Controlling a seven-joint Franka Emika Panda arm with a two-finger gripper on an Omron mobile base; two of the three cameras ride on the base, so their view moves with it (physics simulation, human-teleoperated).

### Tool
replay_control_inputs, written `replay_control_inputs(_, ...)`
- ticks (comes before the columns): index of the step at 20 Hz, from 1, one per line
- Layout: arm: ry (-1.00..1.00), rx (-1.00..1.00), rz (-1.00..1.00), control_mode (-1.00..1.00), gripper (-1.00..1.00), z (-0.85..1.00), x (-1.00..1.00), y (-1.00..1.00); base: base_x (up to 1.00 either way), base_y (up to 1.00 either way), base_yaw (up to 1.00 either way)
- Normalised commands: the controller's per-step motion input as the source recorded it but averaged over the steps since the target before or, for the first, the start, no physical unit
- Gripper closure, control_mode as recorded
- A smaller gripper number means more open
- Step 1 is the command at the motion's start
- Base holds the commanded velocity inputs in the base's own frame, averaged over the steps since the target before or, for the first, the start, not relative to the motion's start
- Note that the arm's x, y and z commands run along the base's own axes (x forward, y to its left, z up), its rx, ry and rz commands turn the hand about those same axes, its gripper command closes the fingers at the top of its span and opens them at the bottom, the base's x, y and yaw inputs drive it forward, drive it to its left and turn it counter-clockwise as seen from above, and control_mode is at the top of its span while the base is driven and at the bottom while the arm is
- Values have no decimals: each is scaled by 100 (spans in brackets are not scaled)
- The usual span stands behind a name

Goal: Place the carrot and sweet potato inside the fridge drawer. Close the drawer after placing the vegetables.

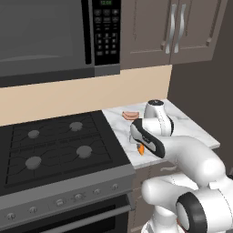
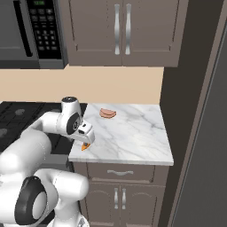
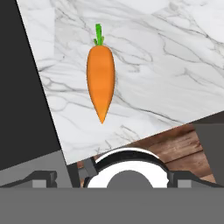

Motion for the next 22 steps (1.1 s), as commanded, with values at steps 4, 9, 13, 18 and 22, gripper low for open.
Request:
replay_control_inputs(4, 7, 0, 0, -100, -100, -30, 30, 0, 0, 0, 0)
replay_control_inputs(9, 5, 0, 0, -100, -100, -29, 50, 0, 0, 0, 0)
replay_control_inputs(13, 4, 0, 0, -100, -100, -33, 47, 0, 0, 0, 0)
replay_control_inputs(18, 7, 0, 0, -100, -100, -38, 38, 0, 0, 0, 0)
replay_control_inputs(22, 7, 0, 0, -100, -100, -40, 32, 0, 0, 0, 0)
